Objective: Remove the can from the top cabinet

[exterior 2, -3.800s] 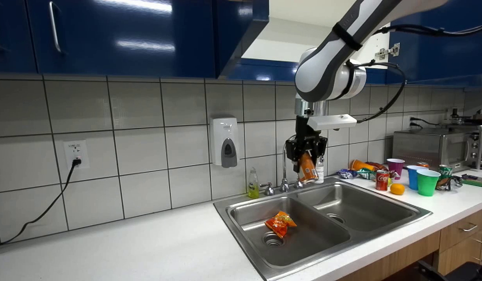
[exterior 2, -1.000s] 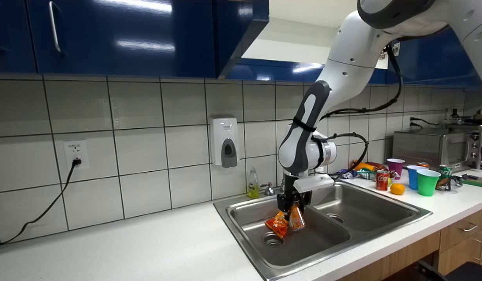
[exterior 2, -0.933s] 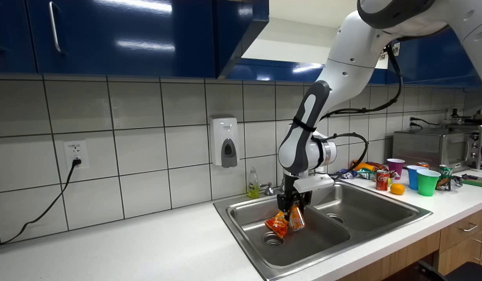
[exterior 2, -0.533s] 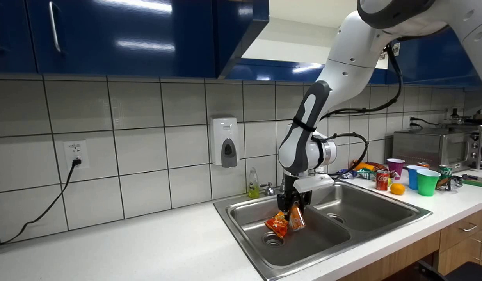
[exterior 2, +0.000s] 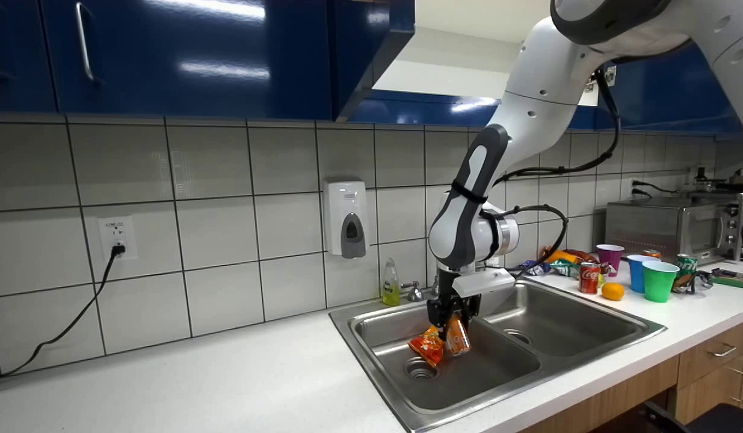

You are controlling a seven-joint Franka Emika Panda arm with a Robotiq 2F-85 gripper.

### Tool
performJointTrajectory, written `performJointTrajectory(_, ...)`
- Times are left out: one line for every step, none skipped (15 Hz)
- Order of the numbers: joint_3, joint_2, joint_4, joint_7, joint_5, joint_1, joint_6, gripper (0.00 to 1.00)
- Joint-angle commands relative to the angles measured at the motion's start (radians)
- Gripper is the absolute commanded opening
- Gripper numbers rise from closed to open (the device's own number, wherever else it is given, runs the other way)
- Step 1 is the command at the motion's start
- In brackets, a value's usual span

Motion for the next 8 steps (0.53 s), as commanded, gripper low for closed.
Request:
performJointTrajectory(-0.012, 0.011, 0.004, 0.017, -0.017, 0.011, 0.024, 0.39)
performJointTrajectory(-0.015, 0.017, 0.004, 0.019, -0.02, 0.013, 0.035, 0.39)
performJointTrajectory(-0.019, 0.024, 0.006, 0.02, -0.024, 0.017, 0.044, 0.39)
performJointTrajectory(-0.022, 0.03, 0.007, 0.019, -0.027, 0.02, 0.056, 0.39)
performJointTrajectory(-0.031, 0.038, 0.008, 0.022, -0.033, 0.028, 0.067, 0.39)
performJointTrajectory(-0.039, 0.046, 0.009, 0.025, -0.04, 0.035, 0.082, 0.39)
performJointTrajectory(-0.044, 0.054, 0.008, 0.02, -0.046, 0.039, 0.098, 0.39)
performJointTrajectory(-0.051, 0.062, 0.007, 0.025, -0.049, 0.046, 0.117, 0.39)
